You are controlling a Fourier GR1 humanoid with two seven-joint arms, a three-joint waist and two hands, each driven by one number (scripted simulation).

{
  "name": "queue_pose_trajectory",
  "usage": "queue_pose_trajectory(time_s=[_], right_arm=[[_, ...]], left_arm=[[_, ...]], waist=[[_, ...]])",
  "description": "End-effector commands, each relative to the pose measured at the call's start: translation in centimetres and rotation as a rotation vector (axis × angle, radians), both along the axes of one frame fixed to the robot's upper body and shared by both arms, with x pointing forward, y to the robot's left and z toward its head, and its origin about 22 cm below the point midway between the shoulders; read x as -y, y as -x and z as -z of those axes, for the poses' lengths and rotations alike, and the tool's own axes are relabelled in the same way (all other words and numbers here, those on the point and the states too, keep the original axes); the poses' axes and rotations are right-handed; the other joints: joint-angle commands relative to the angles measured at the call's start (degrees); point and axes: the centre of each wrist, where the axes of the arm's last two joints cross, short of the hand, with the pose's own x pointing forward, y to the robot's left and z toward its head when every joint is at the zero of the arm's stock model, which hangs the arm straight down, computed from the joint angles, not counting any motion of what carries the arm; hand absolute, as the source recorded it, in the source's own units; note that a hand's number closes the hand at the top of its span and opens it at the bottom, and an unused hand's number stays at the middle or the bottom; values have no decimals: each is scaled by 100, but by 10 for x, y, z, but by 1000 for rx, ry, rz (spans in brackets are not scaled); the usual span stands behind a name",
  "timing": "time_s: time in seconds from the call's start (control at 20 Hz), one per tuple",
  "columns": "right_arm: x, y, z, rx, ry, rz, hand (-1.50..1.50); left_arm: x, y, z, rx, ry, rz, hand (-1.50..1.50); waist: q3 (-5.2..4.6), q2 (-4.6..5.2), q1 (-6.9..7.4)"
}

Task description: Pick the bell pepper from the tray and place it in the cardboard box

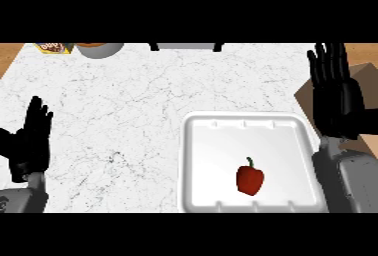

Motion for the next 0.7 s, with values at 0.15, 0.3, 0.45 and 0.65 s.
queue_pose_trajectory(time_s=[0.15, 0.3, 0.45, 0.65], right_arm=[[30, 31, -34, 42, 271, 190, -150], [77, 42, -6, -180, 665, 283, -150], [69, 79, -16, -148, 658, 345, -150], [65, 124, -18, -125, 885, 296, -150]], left_arm=[[16, -10, -33, 110, -211, 331, 0], [21, -11, -42, 132, -276, 461, 0], [28, -6, -40, 125, -289, 577, 0], [25, -14, -54, 156, -303, 629, 0]], waist=[[185, -162, -442], [109, -141, -843], [181, -157, -660], [198, -76, -409]])
